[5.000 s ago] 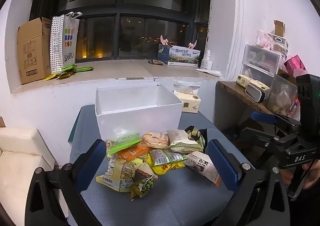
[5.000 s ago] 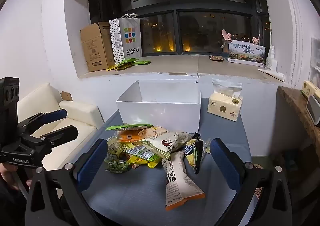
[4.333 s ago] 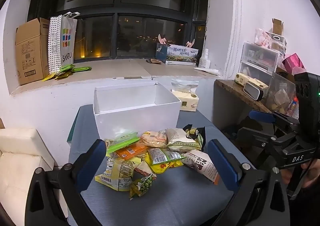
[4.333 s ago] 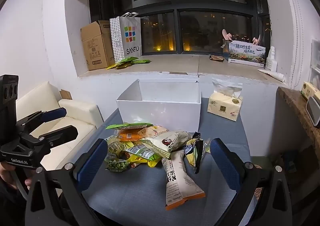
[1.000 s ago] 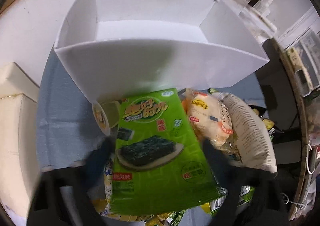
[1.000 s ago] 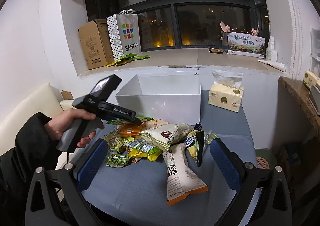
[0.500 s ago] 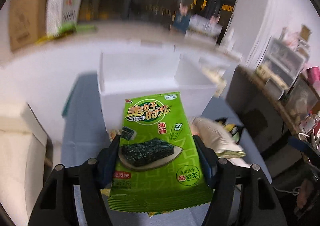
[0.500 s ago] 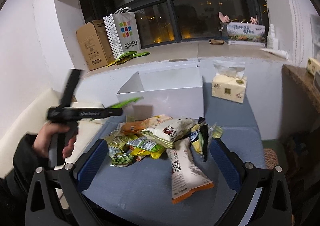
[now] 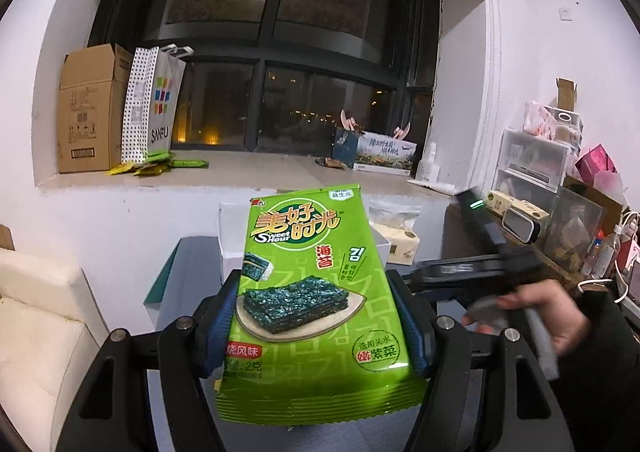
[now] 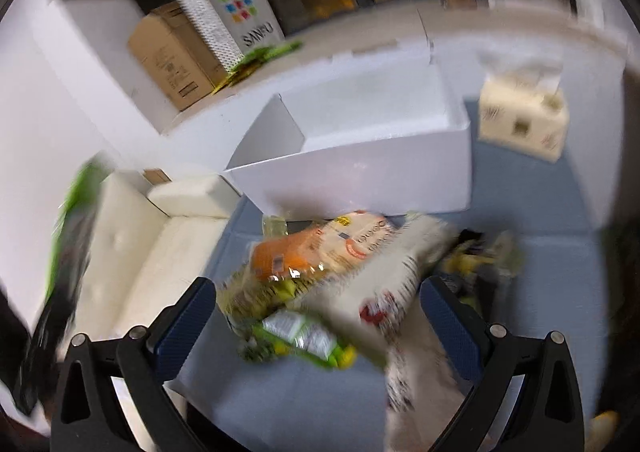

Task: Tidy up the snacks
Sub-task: 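Carry the seaweed packet into the box with left gripper while right grasps the cracker bag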

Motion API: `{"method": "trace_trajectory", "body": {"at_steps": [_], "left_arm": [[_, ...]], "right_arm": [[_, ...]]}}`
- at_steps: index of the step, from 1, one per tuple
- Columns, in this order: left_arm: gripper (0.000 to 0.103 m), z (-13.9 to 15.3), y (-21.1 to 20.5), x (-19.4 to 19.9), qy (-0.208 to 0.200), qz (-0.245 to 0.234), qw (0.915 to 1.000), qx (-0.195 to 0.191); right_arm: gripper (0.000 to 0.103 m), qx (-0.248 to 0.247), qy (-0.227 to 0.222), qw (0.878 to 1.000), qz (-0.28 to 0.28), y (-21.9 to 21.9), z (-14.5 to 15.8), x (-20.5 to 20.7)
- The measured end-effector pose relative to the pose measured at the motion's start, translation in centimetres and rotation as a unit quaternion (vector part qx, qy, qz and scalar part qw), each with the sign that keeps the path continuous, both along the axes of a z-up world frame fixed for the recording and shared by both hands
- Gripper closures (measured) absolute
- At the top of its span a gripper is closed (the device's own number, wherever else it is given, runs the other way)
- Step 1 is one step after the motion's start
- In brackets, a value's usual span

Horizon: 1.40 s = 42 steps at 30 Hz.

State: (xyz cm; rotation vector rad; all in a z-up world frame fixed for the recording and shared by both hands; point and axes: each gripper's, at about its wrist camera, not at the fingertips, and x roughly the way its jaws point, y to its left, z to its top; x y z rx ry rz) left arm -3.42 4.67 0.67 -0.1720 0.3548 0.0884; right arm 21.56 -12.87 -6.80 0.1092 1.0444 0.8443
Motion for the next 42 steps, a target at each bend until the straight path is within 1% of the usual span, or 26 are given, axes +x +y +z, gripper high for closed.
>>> {"method": "trace_trajectory", "body": {"at_steps": [2, 3, 4, 5, 6, 7, 8, 10, 13, 15, 17, 19, 20, 22, 24, 25, 27, 29, 31, 33, 36, 39, 41, 42], "left_arm": [[0.03, 0.0, 0.1, -0.1, -0.001, 0.003, 1.0, 0.001], [0.03, 0.0, 0.2, -0.2, -0.002, 0.003, 1.0, -0.003], [0.03, -0.1, 0.3, -0.2, -0.001, 0.004, 1.0, -0.009], [0.03, -0.2, 0.3, -0.2, -0.001, 0.003, 0.9999, -0.011], [0.03, -0.3, 0.3, -0.1, 0.0, 0.004, 0.9999, -0.011], [0.03, -0.3, 0.4, 0.0, 0.002, 0.005, 0.9999, -0.01], [0.03, -0.5, 0.4, 0.0, 0.003, 0.006, 0.9999, -0.009], [0.03, -0.7, 0.5, 0.0, 0.004, 0.007, 0.9999, -0.012], [0.03, -0.7, 0.6, 0.0, 0.004, 0.009, 0.9998, -0.015], [0.03, -0.7, 0.5, 0.1, 0.003, 0.01, 0.9999, -0.013], [0.03, -0.6, 0.5, 0.1, 0.0, 0.012, 0.9999, -0.012], [0.03, -0.6, 0.4, 0.4, -0.003, 0.013, 0.9998, -0.011], [0.03, -0.5, 0.4, 0.7, -0.003, 0.014, 0.9998, -0.011], [0.03, -0.4, 0.7, 1.6, -0.004, 0.012, 0.9999, -0.009], [0.03, 0.1, 1.4, 3.5, 0.0, 0.015, 0.9999, -0.008], [0.03, 0.3, 1.8, 4.7, 0.003, 0.013, 0.9998, -0.012], [0.03, 0.9, 3.2, 7.8, 0.008, 0.009, 0.9996, -0.026], [0.03, 1.4, 4.5, 11.5, 0.018, 0.014, 0.9993, -0.028], [0.03, 1.5, 5.8, 15.6, 0.036, 0.025, 0.9988, -0.022], [0.03, 0.9, 7.1, 20.3, 0.062, 0.032, 0.9974, -0.017], [0.03, -0.3, 8.0, 25.2, 0.093, 0.04, 0.9949, -0.006], [0.03, -2.1, 8.8, 28.7, 0.12, 0.04, 0.9919, -0.01], [0.026, -3.3, 9.3, 30.5, 0.144, 0.044, 0.9885, -0.009], [0.021, -4.0, 9.6, 31.3, 0.163, 0.05, 0.9854, -0.007]], "right_arm": [[0.0, -0.008, 0.06, 0.998, -0.018, 0.7, -2.1, 2.1], [0.0, -0.006, 0.094, 0.995, -0.028, 0.8, -3.4, 3.0], [0.002, 0.004, 0.125, 0.992, -0.033, 0.9, -4.6, 3.8], [0.006, 0.01, 0.141, 0.989, -0.033, 0.9, -5.3, 4.2], [0.023, 0.011, 0.16, 0.986, -0.044, 0.9, -6.5, 4.8], [0.044, 0.006, 0.164, 0.985, -0.053, 0.8, -7.0, 5.1], [0.046, -0.001, 0.168, 0.984, -0.058, 0.8, -7.6, 5.4], [0.063, 0.01, 0.173, 0.983, -0.055, 0.4, -8.2, 5.3], [0.071, 0.023, 0.157, 0.986, -0.055, -1.0, -7.1, 4.4], [0.072, 0.039, 0.137, 0.988, -0.051, -2.0, -5.8, 3.6], [0.073, 0.044, 0.12, 0.991, -0.049, -2.7, -4.8, 2.8], [0.073, 0.045, 0.086, 0.994, -0.048, -3.5, -3.3, 1.7], [0.073, 0.045, 0.061, 0.996, -0.048, -3.9, -2.3, 1.1], [0.073, 0.037, -0.001, 0.998, -0.046, -4.1, 0.0, 0.1], [0.073, 0.032, -0.056, 0.997, -0.039, -4.1, 2.4, -0.6], [0.073, 0.031, -0.08, 0.996, -0.034, -3.9, 3.5, -0.7], [0.073, 0.032, -0.108, 0.993, -0.027, -2.9, 5.5, 0.1], [0.073, 0.03, -0.124, 0.992, -0.022, -1.5, 7.0, 2.0], [0.073, 0.019, -0.134, 0.991, -0.018, 0.0, 7.7, 4.1], [0.073, -0.001, -0.132, 0.991, -0.015, 2.1, 8.0, 7.2], [0.073, -0.048, -0.137, 0.989, -0.009, 5.7, 7.2, 11.8], [0.073, -0.072, -0.114, 0.991, 0.002, 7.7, 5.5, 15.5], [0.073, -0.08, -0.108, 0.991, 0.012, 8.6, 4.8, 17.0], [0.071, -0.087, -0.107, 0.99, 0.018, 9.1, 4.4, 17.7]]}}
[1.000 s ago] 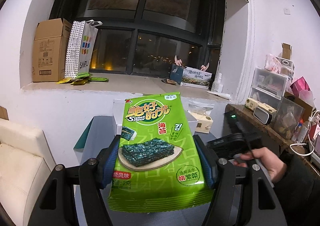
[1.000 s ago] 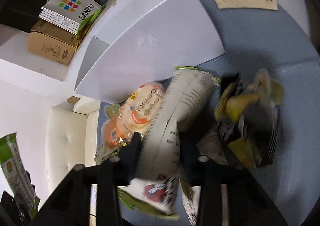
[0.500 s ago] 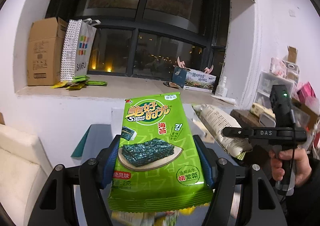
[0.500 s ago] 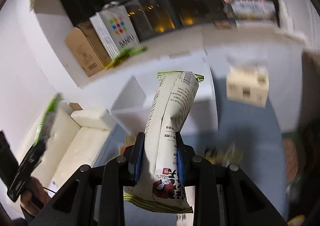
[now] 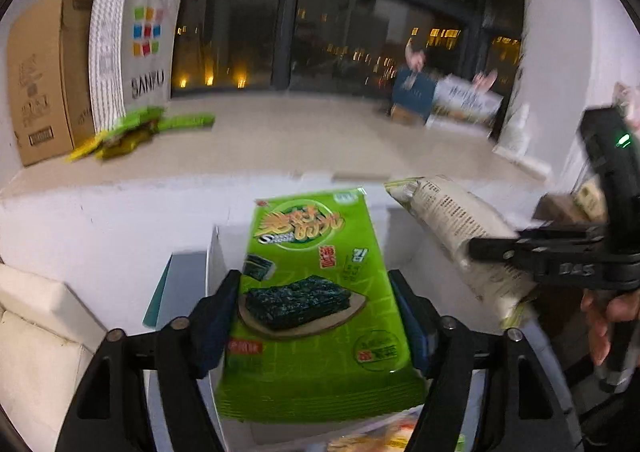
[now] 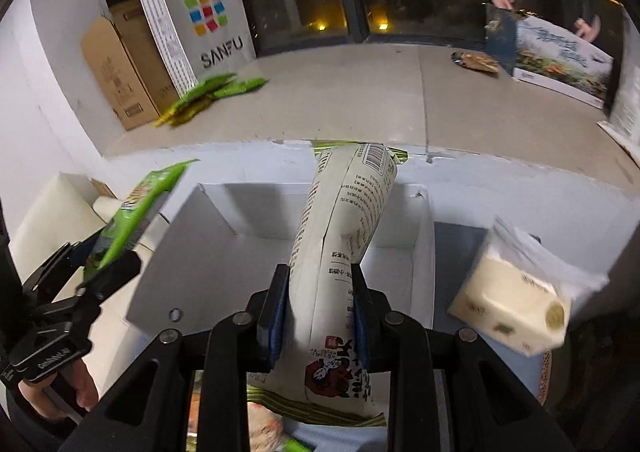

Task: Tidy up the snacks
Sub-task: 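Carry the seaweed packet into the box with left gripper while right grasps the cracker bag, then grasp the yellow chip bag with the right gripper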

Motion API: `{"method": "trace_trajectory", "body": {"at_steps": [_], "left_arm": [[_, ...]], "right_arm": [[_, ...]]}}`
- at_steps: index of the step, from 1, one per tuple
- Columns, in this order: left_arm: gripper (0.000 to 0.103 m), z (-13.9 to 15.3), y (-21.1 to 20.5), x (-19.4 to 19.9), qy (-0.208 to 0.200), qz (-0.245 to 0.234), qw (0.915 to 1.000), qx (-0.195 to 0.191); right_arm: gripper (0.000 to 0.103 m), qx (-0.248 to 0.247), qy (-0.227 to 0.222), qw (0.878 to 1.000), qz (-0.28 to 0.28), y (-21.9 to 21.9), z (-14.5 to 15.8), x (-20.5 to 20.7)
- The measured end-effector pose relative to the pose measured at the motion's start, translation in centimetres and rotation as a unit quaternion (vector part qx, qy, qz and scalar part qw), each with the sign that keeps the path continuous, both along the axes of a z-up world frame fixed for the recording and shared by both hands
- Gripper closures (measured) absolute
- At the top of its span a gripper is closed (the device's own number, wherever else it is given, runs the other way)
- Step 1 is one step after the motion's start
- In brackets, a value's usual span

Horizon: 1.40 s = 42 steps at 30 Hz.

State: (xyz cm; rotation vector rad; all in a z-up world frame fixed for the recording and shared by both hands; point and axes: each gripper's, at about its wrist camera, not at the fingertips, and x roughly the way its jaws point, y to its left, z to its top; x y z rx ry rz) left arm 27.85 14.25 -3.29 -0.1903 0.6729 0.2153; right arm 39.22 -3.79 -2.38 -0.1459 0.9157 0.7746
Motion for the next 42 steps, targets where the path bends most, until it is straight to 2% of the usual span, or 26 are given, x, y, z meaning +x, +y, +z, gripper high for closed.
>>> {"method": "trace_trajectory", "body": {"at_steps": [1, 2, 3, 4, 9, 11, 13, 16, 19, 24, 26, 32, 36, 40, 42], "left_arm": [[0.006, -0.6, 0.4, 0.5, 0.014, 0.01, 0.9999, 0.0], [0.0, -1.0, 0.6, 0.5, 0.017, 0.015, 0.9997, -0.006], [0.0, -1.3, 0.8, 0.4, 0.014, 0.013, 0.9998, -0.011], [0.0, -1.6, 0.9, 0.3, 0.019, 0.017, 0.9996, -0.009], [0.0, -0.7, 0.5, -1.5, 0.001, 0.006, 0.9999, -0.014], [0.0, 0.4, 0.1, -3.0, -0.023, 0.003, 0.9997, -0.011], [0.0, 1.8, -0.2, -4.6, -0.046, -0.003, 0.9989, -0.011], [0.0, 3.6, -1.3, -7.7, -0.084, -0.021, 0.9962, -0.008], [0.0, 5.1, -3.0, -11.3, -0.108, -0.04, 0.9933, 0.011], [0.0, 6.1, -5.9, -17.2, -0.11, -0.074, 0.9911, -0.001], [0.0, 5.9, -7.1, -19.2, -0.11, -0.086, 0.9902, -0.005], [0.0, 5.1, -10.4, -24.5, -0.112, -0.085, 0.9901, -0.001], [0.0, 3.8, -12.2, -27.2, -0.105, -0.086, 0.9907, 0.007], [0.0, 2.2, -13.3, -29.2, -0.1, -0.109, 0.9891, -0.003], [0.0, 1.7, -13.6, -29.5, -0.091, -0.106, 0.9902, -0.001]], "right_arm": [[0.065, -0.01, 0.002, 1.0, 0.005, 0.4, -0.3, 0.4], [0.052, -0.03, 0.001, 1.0, 0.003, 0.8, -0.8, 0.9], [0.014, -0.043, -0.002, 0.999, -0.005, 1.0, -1.0, 1.1], [0.0, -0.052, -0.005, 0.999, -0.01, 1.1, -1.3, 1.0], [0.0, -0.05, -0.026, 0.998, -0.016, 0.1, -0.7, 0.1], [0.0, -0.019, -0.024, 0.999, -0.019, -0.8, 0.4, -0.4], [0.0, 0.032, -0.025, 0.999, -0.017, -2.2, 1.9, -1.3], [0.0, 0.071, -0.066, 0.995, -0.012, -3.5, 4.0, -3.4], [0.0, 0.08, -0.082, 0.993, 0.019, -4.7, 5.5, -6.5], [0.0, 0.12, -0.075, 0.989, 0.048, -8.3, 7.3, -12.6], [0.0, 0.135, -0.091, 0.985, 0.049, -10.5, 7.4, -15.4], [0.0, 0.142, -0.114, 0.983, 0.021, -15.4, 5.9, -21.3], [0.0, 0.141, -0.105, 0.984, -0.001, -18.6, 3.6, -24.1], [0.0, 0.125, -0.098, 0.987, -0.022, -20.4, 1.1, -26.1], [0.0, 0.106, -0.109, 0.988, -0.037, -20.8, 0.0, -27.0]]}}
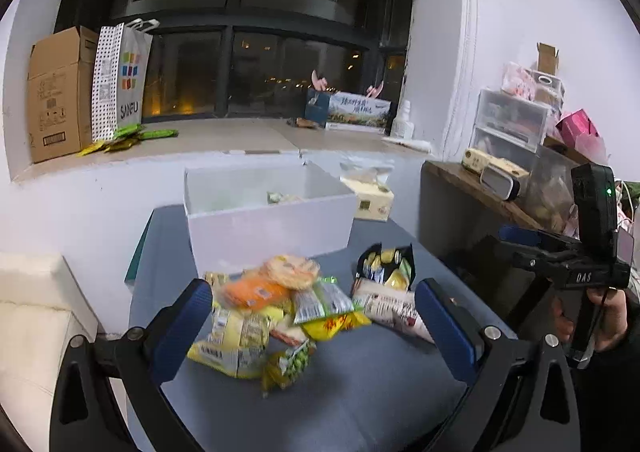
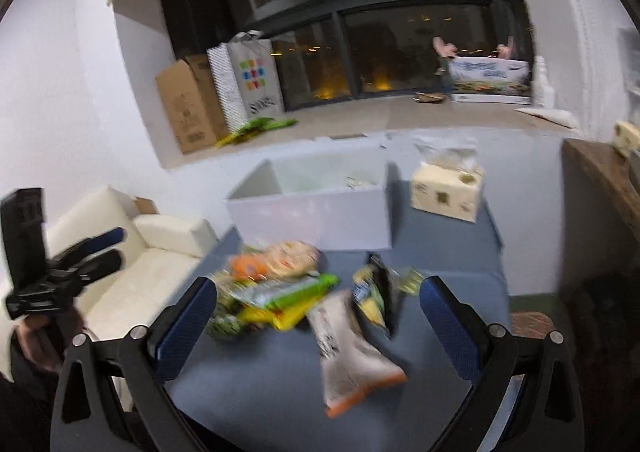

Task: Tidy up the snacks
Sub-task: 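Grasp the yellow chip bag with the right gripper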

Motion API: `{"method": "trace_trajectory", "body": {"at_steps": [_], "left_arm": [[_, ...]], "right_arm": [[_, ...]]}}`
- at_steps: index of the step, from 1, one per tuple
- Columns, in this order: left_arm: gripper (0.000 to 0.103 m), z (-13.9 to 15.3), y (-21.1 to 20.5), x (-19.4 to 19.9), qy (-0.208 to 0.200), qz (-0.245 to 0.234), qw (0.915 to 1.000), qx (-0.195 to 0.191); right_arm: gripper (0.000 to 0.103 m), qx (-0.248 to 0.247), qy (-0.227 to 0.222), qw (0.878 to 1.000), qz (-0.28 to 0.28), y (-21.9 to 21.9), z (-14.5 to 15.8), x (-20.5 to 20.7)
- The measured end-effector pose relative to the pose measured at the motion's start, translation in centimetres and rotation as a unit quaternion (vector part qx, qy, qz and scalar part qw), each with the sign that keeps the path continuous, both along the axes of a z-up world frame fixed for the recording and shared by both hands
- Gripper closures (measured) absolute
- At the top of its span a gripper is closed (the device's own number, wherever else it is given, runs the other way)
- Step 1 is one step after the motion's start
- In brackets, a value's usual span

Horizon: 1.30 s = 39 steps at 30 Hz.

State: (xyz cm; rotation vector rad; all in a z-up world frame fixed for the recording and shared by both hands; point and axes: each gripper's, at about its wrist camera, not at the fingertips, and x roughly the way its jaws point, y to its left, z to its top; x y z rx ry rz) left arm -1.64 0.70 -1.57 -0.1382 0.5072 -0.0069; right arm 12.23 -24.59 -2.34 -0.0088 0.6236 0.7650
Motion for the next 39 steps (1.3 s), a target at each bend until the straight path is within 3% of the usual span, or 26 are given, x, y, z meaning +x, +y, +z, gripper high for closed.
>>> {"method": "trace_trajectory", "body": {"at_steps": [5, 11, 16, 21, 24, 26, 27, 28, 29, 33, 39], "left_arm": [[0.0, 0.0, -0.2, 0.1, 0.001, 0.001, 1.0, -0.007], [0.0, 0.3, 0.0, -0.1, -0.006, 0.005, 1.0, -0.004], [0.0, 0.0, 0.4, -0.2, -0.003, 0.007, 0.9999, -0.011], [0.0, -0.3, 0.7, -0.4, 0.001, 0.011, 0.9999, -0.008], [0.0, -0.5, 0.8, -0.4, 0.002, 0.013, 0.9999, -0.009], [0.0, -0.7, 1.0, -0.3, 0.004, 0.013, 0.9998, -0.012], [0.0, -0.9, 1.0, -0.2, 0.006, 0.013, 0.9998, -0.014], [0.0, -1.0, 1.0, -0.2, 0.007, 0.013, 0.9998, -0.015], [0.0, -1.1, 1.1, -0.1, 0.009, 0.013, 0.9997, -0.016], [0.0, -1.7, 1.2, 0.5, 0.019, 0.014, 0.9997, -0.009], [0.0, -2.5, 1.3, 3.1, 0.04, -0.001, 0.9992, -0.011]], "right_arm": [[0.0, -0.036, -0.003, 0.999, 0.005, 0.8, -1.5, -0.3], [0.0, -0.06, 0.031, 0.998, 0.006, 2.7, -3.3, 1.9], [0.0, -0.062, 0.1, 0.993, -0.003, 4.5, -6.6, 6.4], [0.0, -0.062, 0.183, 0.981, -0.028, 5.8, -10.5, 11.7], [0.0, -0.072, 0.203, 0.976, -0.04, 6.4, -11.9, 13.7], [0.004, -0.069, 0.231, 0.97, -0.033, 6.7, -13.0, 14.7], [0.014, -0.068, 0.24, 0.968, -0.031, 6.9, -13.3, 15.0], [0.041, -0.067, 0.245, 0.967, -0.026, 7.1, -13.8, 15.1], [0.051, -0.069, 0.245, 0.967, -0.02, 7.3, -14.0, 15.1], [0.065, -0.051, 0.218, 0.975, 0.002, 6.9, -13.9, 14.1], [0.067, -0.011, 0.172, 0.985, -0.002, 4.1, -10.8, 12.4]]}}
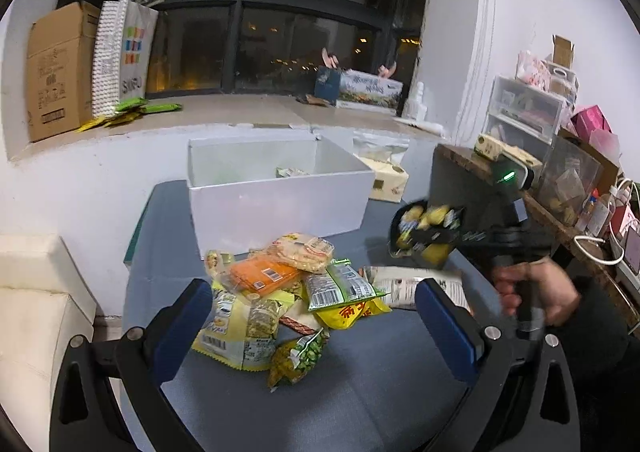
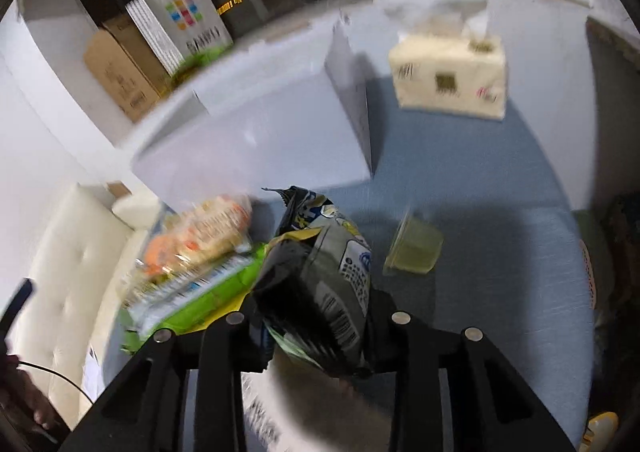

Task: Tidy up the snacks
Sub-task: 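Grasp the yellow chip bag with the right gripper, then grasp the round bread bag with left gripper while right drops the chip bag in the box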

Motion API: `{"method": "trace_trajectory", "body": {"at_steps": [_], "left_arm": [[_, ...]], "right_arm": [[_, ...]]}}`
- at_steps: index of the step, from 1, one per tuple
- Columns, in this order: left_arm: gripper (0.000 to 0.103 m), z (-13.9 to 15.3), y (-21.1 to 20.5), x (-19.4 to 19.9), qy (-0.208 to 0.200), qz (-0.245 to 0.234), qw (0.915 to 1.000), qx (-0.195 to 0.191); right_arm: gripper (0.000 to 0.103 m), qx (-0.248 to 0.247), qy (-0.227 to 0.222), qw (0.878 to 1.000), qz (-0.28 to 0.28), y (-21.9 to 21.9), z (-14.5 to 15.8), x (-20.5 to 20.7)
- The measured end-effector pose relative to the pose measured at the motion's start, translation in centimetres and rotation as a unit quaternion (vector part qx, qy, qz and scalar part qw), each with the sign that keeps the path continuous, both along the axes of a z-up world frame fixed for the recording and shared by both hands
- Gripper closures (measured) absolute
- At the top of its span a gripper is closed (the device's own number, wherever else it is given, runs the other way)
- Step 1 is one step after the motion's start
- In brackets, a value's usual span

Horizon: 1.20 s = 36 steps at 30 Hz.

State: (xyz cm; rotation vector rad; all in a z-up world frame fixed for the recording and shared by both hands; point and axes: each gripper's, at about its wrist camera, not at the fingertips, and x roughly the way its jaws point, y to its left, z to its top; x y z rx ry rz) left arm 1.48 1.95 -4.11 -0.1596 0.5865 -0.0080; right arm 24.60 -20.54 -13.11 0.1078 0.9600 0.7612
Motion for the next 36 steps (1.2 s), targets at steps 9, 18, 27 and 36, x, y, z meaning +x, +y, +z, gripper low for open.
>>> {"method": "trace_trajectory", "body": {"at_steps": [9, 18, 27, 36], "left_arm": [[0.0, -3.4, -0.1, 11.3, 0.099, -0.081, 0.9917, 0.001], [0.0, -7.5, 0.2, 20.2, 0.204, -0.109, 0.9728, 0.018], [0.014, -9.9, -0.1, 22.7, 0.247, -0.1, 0.9627, 0.049], [0.028, -6.5, 0.2, 18.0, 0.146, -0.092, 0.9844, 0.036]], "right_arm": [[0.067, 0.064, -0.083, 0.994, -0.019, -4.5, 6.3, -4.3], [0.067, 0.113, -0.095, 0.989, -0.009, -6.9, 7.6, -8.1], [0.067, 0.125, -0.095, 0.988, -0.003, -7.3, 7.4, -8.5], [0.067, 0.121, -0.098, 0.988, 0.001, -7.0, 7.5, -8.8]]}}
